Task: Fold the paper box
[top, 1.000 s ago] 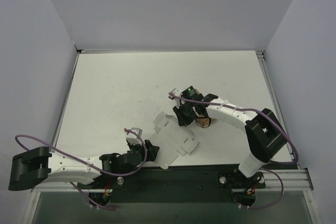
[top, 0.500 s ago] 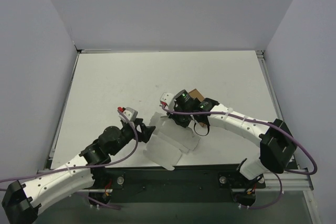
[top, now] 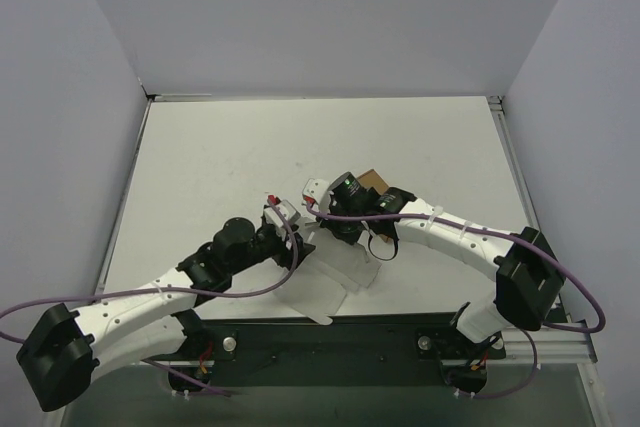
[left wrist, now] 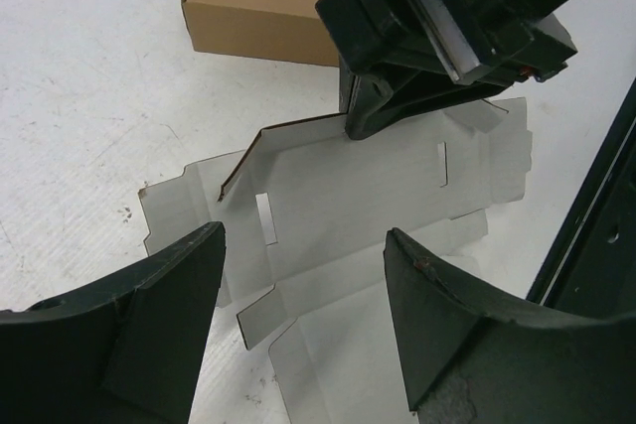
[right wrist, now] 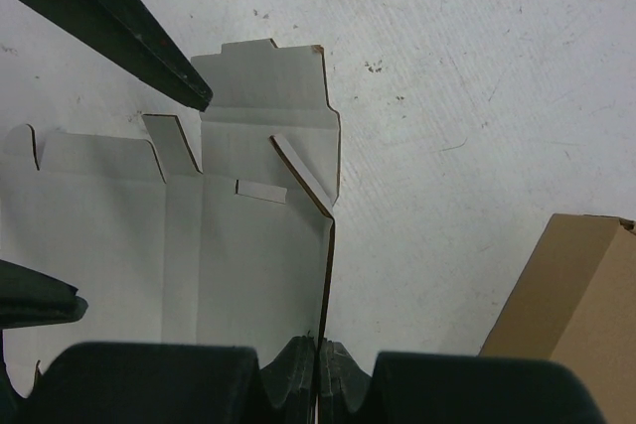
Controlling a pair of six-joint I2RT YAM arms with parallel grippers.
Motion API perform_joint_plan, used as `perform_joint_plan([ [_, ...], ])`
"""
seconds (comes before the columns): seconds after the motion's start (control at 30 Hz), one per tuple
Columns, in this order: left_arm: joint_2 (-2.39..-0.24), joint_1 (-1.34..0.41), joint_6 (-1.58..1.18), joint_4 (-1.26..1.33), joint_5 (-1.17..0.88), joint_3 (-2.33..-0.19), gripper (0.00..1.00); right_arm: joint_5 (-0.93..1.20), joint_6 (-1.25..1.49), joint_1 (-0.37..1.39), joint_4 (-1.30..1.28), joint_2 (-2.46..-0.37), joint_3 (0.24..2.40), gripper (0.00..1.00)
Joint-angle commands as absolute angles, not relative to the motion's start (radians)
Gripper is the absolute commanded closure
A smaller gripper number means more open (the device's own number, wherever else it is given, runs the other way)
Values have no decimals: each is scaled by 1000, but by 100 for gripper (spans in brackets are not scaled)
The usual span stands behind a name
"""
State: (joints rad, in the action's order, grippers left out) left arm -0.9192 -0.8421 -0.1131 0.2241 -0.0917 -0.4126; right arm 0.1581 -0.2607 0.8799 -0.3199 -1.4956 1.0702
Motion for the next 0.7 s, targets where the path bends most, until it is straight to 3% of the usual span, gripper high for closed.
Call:
perform_joint_plan([
  [0.0, -956, -833, -58, 322, -115, -466, 25, 190, -273, 894, -385, -1459, 1101, 100],
  [0.2, -1028, -831, -31, 382, -118, -476, 28, 199, -272, 894, -387, -1460, 1101, 100],
  [0.67, -1129, -833, -22, 474, -160, -463, 62, 199, -267, 887, -382, -1459, 1101, 100],
])
